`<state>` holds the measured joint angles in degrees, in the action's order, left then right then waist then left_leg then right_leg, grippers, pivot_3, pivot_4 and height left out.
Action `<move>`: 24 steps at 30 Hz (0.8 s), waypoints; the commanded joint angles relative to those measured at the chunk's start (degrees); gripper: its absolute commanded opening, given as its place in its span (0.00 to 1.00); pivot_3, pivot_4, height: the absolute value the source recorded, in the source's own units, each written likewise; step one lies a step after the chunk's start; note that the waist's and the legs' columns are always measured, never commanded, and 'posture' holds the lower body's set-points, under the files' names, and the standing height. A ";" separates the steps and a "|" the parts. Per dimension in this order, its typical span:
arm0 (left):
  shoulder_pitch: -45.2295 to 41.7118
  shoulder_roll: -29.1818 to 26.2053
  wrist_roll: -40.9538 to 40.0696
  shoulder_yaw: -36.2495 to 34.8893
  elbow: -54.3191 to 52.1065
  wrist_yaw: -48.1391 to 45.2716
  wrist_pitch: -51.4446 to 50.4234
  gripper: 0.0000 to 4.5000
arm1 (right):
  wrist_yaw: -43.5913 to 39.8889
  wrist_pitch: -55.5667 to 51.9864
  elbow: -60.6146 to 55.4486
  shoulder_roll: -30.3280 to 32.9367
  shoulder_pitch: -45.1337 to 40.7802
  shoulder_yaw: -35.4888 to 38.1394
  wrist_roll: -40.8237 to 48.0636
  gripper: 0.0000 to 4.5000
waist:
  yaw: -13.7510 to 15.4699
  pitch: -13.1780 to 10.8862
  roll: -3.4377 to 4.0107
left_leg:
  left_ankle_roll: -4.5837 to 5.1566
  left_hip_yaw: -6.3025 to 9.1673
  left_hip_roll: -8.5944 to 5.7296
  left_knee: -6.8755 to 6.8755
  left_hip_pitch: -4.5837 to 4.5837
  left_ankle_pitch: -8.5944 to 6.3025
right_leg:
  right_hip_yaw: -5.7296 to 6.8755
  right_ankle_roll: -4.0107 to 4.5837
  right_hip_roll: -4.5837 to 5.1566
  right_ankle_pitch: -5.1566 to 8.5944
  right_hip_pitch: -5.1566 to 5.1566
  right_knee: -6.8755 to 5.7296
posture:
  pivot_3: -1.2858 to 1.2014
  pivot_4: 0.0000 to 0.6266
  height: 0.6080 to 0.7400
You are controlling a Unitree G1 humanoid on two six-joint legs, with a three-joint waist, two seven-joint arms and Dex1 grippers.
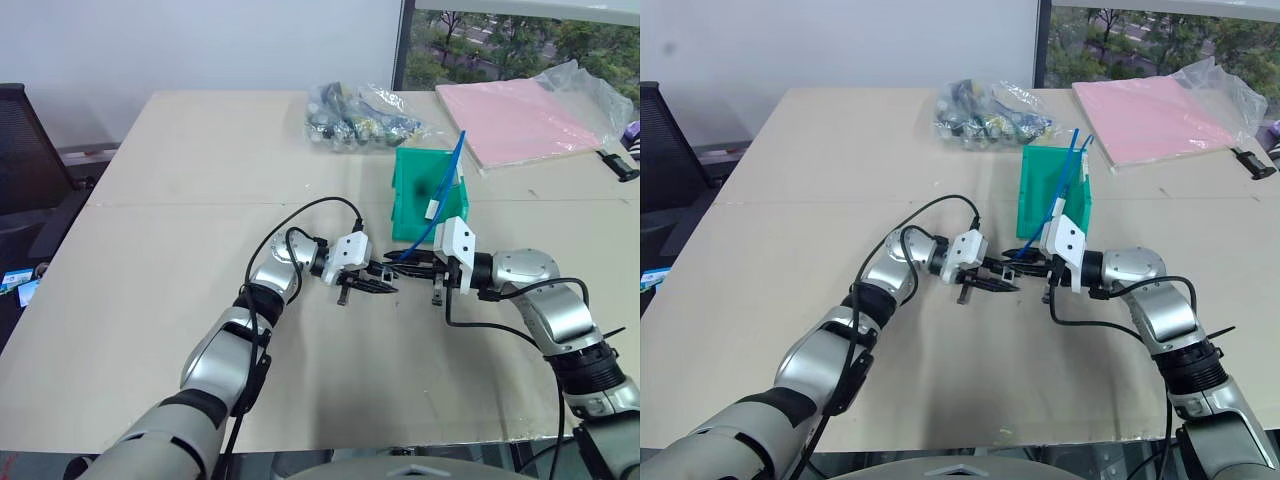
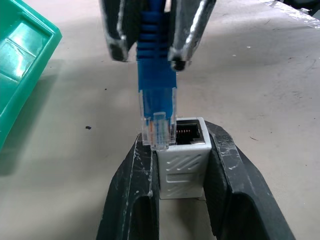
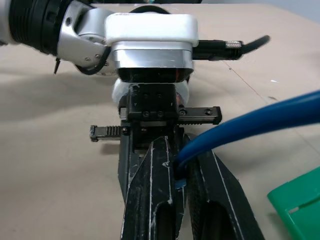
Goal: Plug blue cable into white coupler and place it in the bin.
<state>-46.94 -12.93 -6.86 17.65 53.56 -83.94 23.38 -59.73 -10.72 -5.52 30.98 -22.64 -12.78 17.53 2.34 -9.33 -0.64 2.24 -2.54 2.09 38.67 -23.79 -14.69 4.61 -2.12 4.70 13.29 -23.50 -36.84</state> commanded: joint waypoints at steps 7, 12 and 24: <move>1.86 1.38 3.70 1.95 3.04 -1.74 0.55 0.13 | -5.65 1.63 1.22 2.55 -0.97 -1.80 -2.72 0.00 | -0.12 0.02 -0.01 | 0.00 0.02 0.01 0.08 0.05 0.00 | 0.01 -0.02 0.00 -0.02 0.07 -0.04 | 0.52 0.24 0.91; 1.98 1.58 3.94 1.75 2.99 -1.91 0.64 0.13 | -6.08 1.68 1.23 2.42 -1.20 -2.00 -3.34 0.00 | -0.13 0.03 -0.01 | 0.00 0.02 0.02 0.12 0.05 0.00 | 0.01 -0.04 -0.01 -0.03 0.07 -0.07 | 0.52 0.24 0.91; 1.78 1.97 4.42 1.27 3.57 -1.67 0.83 0.13 | -6.14 -4.74 -2.71 3.32 -1.13 -1.22 -2.08 0.00 | -0.11 0.05 -0.01 | 0.00 0.05 0.02 0.24 0.05 0.00 | 0.02 -0.04 -0.01 -0.04 0.10 -0.13 | 0.52 0.24 0.91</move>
<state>-47.07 -12.32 -5.99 16.23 55.17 -83.95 24.49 -65.63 -14.15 -6.86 33.67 -24.12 -13.44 15.29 2.23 -9.28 -0.65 2.25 -2.50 2.12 38.91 -23.74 -14.69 4.63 -2.16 4.69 13.25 -23.40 -36.97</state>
